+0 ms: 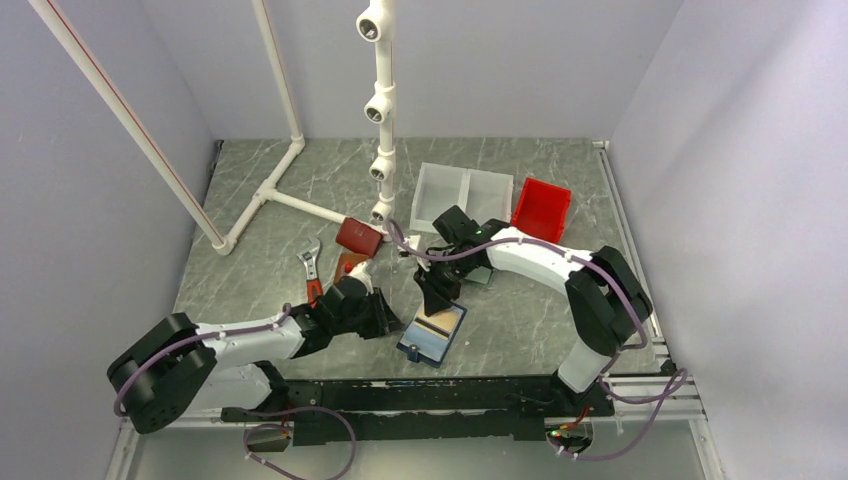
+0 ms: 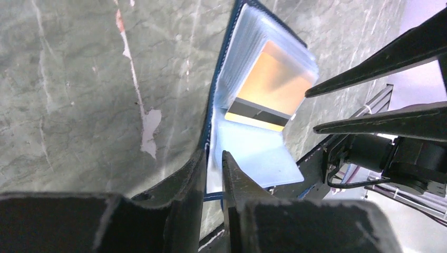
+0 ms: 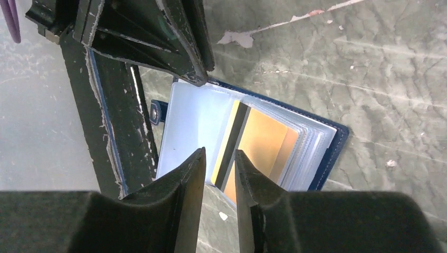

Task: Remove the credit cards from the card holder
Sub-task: Open the card holder at the center of the board, then remove the credit card from the card holder.

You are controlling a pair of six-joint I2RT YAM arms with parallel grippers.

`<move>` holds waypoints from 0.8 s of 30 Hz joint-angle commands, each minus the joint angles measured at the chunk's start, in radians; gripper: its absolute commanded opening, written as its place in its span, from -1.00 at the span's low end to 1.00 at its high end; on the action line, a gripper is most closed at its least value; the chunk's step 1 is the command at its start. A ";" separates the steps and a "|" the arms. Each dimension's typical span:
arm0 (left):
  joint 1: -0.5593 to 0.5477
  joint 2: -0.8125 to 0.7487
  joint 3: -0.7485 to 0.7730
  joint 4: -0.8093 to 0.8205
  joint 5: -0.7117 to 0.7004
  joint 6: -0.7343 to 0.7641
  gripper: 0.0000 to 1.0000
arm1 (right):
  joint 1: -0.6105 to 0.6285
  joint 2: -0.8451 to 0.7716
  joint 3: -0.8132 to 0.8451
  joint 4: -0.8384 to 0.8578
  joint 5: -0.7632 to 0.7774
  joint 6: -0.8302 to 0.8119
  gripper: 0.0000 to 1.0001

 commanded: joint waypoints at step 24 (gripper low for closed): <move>-0.010 -0.085 -0.031 0.324 0.056 -0.058 -0.38 | 0.063 0.127 0.027 -0.045 -0.103 -0.032 -0.75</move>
